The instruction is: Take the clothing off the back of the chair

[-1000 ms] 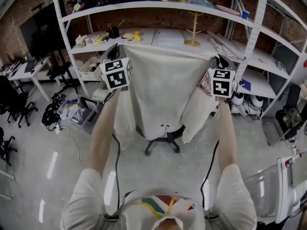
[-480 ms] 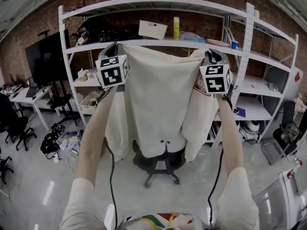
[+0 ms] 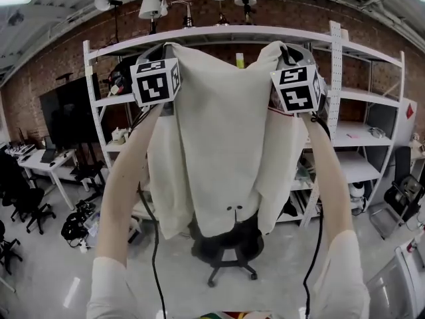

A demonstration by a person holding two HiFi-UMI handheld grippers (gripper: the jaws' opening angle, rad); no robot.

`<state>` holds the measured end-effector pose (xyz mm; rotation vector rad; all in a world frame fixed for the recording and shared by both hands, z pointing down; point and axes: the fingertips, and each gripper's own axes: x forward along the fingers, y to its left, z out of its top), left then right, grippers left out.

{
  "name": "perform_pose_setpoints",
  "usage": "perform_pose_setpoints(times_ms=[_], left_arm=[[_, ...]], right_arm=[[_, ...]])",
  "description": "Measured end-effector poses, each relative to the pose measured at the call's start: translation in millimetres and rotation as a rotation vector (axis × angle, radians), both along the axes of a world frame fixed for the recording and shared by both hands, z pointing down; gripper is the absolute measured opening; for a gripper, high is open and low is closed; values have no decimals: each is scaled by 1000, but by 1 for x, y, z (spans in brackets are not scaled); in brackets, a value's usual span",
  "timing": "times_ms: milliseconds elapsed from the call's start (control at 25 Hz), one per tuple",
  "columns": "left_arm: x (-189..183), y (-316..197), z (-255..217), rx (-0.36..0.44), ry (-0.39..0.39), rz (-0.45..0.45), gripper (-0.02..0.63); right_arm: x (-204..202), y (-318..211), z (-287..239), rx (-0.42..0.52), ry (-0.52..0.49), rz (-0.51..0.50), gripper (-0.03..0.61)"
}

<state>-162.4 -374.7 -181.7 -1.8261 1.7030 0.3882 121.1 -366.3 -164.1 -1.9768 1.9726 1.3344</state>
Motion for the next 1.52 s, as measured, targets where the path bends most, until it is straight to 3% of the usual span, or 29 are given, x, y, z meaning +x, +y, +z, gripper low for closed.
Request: perform_pose_setpoints(times_ms=[360, 520, 720, 960, 1360, 1520], left_arm=[[4, 38, -66, 82, 41, -10, 14], [12, 68, -75, 139, 23, 1, 14], [10, 109, -69, 205, 39, 92, 14], [16, 150, -24, 223, 25, 185, 14], [25, 164, 98, 149, 58, 290, 14], [18, 168, 148, 80, 63, 275, 14]], right_arm=[[-12, 53, -93, 140, 10, -2, 9], [-8, 80, -100, 174, -15, -51, 9], [-5, 103, -80, 162, -52, -134, 9], [5, 121, -29, 159, -76, -186, 9], [-12, 131, 83, 133, -51, -266, 9], [-30, 136, 139, 89, -49, -299, 9]])
